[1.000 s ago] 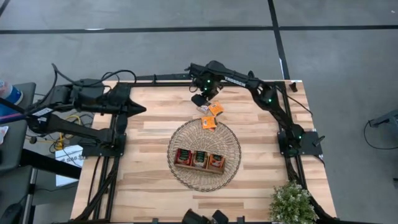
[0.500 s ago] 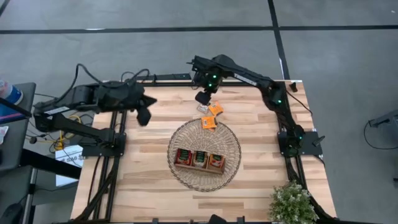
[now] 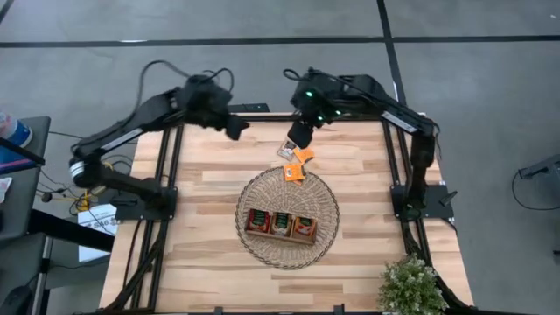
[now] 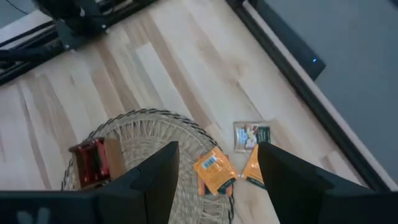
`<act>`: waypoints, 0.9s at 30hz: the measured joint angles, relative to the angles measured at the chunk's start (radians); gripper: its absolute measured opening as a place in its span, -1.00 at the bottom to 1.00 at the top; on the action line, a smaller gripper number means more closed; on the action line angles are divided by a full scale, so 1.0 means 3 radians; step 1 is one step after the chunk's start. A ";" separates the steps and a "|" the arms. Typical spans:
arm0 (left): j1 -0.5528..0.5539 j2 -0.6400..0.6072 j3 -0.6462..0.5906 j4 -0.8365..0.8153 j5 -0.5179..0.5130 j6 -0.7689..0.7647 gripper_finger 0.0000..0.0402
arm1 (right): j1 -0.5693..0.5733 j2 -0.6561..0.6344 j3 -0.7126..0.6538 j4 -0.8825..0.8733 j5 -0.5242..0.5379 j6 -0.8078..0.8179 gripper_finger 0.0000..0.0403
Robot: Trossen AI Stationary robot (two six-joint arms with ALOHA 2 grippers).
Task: Pick & Place Tea
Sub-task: Put the orange tea bag into the right section of the wooden organizer
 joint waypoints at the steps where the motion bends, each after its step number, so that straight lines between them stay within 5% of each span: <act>1: 0.0051 0.0106 0.0000 0.0057 0.0046 -0.0007 -0.11 | 0.0044 -0.0041 0.0000 -0.0017 0.0065 0.0024 0.05; 7: 0.0300 0.0715 0.0000 0.0266 0.0244 -0.0011 0.09 | 0.0324 -0.0195 0.0000 -0.0042 0.0388 0.0260 0.04; 16: 0.0320 0.1510 0.0034 0.0426 0.0401 -0.0019 0.12 | 0.0655 -0.0141 -0.0002 -0.0029 0.0489 0.0522 0.04; 27: 0.0165 0.2359 0.0835 0.0012 0.0260 0.0078 0.12 | 0.0870 -0.0139 -0.0004 0.0026 0.0644 0.0758 0.04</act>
